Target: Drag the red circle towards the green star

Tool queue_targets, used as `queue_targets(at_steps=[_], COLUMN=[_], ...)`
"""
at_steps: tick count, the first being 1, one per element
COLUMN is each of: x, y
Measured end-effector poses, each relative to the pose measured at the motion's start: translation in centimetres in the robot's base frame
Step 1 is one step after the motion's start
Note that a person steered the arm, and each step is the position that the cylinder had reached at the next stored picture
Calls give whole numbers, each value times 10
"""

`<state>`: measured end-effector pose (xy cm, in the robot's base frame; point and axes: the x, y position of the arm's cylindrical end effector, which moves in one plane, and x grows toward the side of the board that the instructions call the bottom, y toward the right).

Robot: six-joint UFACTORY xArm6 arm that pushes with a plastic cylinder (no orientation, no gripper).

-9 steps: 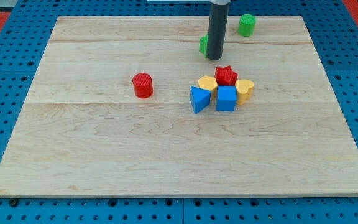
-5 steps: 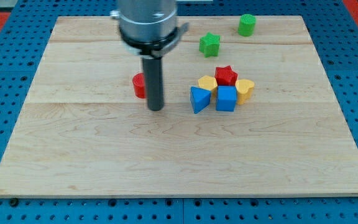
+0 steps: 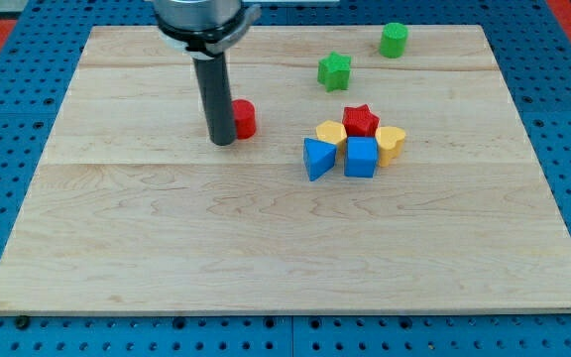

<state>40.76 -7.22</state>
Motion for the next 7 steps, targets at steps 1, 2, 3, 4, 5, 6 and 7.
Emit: queue_targets(at_steps=[1, 2, 3, 4, 5, 6, 7], x=[-2, -16, -35, -14, 45, 100, 137], y=[0, 22, 51, 33, 24, 36, 81])
